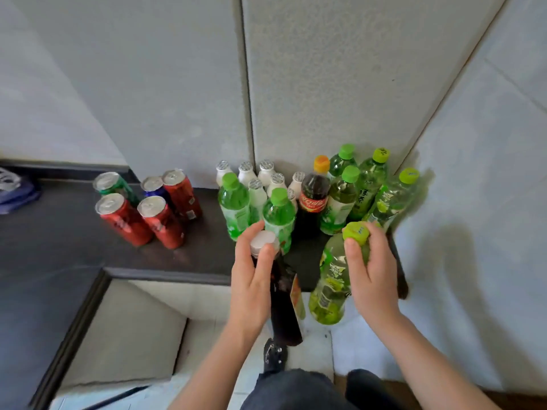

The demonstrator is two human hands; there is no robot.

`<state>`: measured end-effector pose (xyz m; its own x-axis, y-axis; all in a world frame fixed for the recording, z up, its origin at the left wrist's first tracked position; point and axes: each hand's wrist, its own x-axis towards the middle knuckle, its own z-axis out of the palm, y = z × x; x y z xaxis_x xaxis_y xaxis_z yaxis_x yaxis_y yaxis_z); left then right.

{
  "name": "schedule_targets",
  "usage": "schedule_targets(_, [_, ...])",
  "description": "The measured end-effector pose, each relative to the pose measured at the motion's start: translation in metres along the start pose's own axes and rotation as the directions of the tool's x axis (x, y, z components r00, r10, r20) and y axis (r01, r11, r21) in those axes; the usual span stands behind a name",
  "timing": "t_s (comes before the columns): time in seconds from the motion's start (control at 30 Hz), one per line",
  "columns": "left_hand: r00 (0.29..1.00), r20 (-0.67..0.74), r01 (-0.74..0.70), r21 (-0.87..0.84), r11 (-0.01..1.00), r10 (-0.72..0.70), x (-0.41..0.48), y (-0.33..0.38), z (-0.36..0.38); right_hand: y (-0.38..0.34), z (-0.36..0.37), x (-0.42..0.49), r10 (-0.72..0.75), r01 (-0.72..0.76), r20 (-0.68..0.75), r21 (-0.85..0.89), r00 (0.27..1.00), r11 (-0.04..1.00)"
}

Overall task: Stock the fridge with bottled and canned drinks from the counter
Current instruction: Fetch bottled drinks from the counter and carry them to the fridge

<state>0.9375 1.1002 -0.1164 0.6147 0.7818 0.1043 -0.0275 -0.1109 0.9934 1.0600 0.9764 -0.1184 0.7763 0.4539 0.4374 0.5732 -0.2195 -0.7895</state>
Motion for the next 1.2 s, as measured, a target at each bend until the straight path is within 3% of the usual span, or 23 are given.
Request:
schedule_targets(0.17, [0.967, -0.243, 0.09, 0.064, 0.994, -0.072, -0.088, -0.014, -0.051, -0.02, 0.027, -0.046, -0.091, 0.057, 0.242, 0.142, 0.966, 0.988])
schedule_targets(0.33, [0.835, -0.521, 0.26, 0.092, 0.961, -0.177, -0.197, -0.032, -0.104, -0.044, 0.063, -0.118, -0.162, 0.026, 0.489, 0.274, 0.857, 0.961])
schedule_targets(0.47, [0.672, -0.713, 0.361, 0.08, 0.929, -0.2, -0.284, -0.031, -0.141, -0.079, 0.086, -0.177, -0.249, 0.006, 0.653, 0.351, 0.715, 0.936])
schedule_targets(0.63, [0.367, -0.912, 0.407, -0.021, 0.913, -0.184, -0.383, -0.025, -0.182, -0.136, 0.107, -0.247, -0.375, -0.007, 0.779, 0.437, 0.503, 0.9])
schedule_targets(0.8, [0.095, -0.985, 0.371, -0.097, 0.923, -0.141, -0.481, -0.022, -0.22, -0.2, 0.12, -0.33, -0.473, -0.023, 0.826, 0.503, 0.305, 0.864])
schedule_targets(0.93, [-0.071, -0.99, 0.332, -0.142, 0.933, -0.126, -0.569, -0.019, -0.254, -0.253, 0.131, -0.412, -0.534, -0.015, 0.836, 0.54, 0.128, 0.842])
schedule_targets(1.2, [-0.322, -0.946, 0.342, -0.151, 0.927, -0.035, -0.769, 0.009, -0.327, -0.362, 0.137, -0.615, -0.605, -0.117, 0.796, 0.599, -0.017, 0.792])
